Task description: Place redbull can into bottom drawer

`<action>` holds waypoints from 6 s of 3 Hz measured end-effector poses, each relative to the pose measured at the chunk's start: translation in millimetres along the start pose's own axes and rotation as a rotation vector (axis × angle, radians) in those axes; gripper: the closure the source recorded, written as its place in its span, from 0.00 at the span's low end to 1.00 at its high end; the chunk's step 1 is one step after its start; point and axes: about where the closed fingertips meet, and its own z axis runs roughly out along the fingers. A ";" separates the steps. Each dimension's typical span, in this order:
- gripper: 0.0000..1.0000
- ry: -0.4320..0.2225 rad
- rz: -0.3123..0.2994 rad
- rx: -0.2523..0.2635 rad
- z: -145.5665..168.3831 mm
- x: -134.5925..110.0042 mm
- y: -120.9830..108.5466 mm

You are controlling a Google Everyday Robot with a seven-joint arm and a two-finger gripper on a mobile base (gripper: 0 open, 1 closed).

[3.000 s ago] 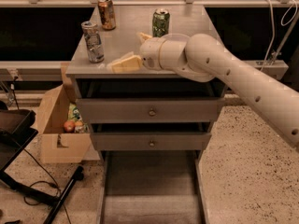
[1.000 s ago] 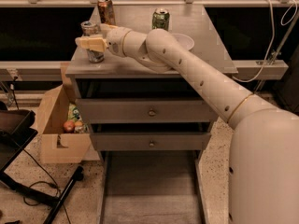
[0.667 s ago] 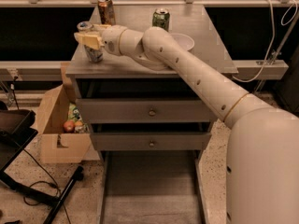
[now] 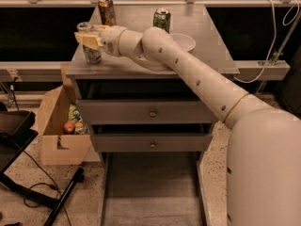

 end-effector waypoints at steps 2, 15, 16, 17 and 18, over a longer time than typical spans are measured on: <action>1.00 0.002 -0.051 -0.034 -9.3 -57.8 7.6; 1.00 0.110 0.195 0.174 -206.1 494.3 154.9; 1.00 0.098 0.204 0.080 -190.1 549.8 156.2; 1.00 0.092 0.228 -0.011 -177.6 591.5 157.9; 1.00 0.105 0.265 -0.096 -165.7 621.5 160.5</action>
Offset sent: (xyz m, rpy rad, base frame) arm -0.0087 -0.0140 0.0861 -0.0511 -0.0614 0.0569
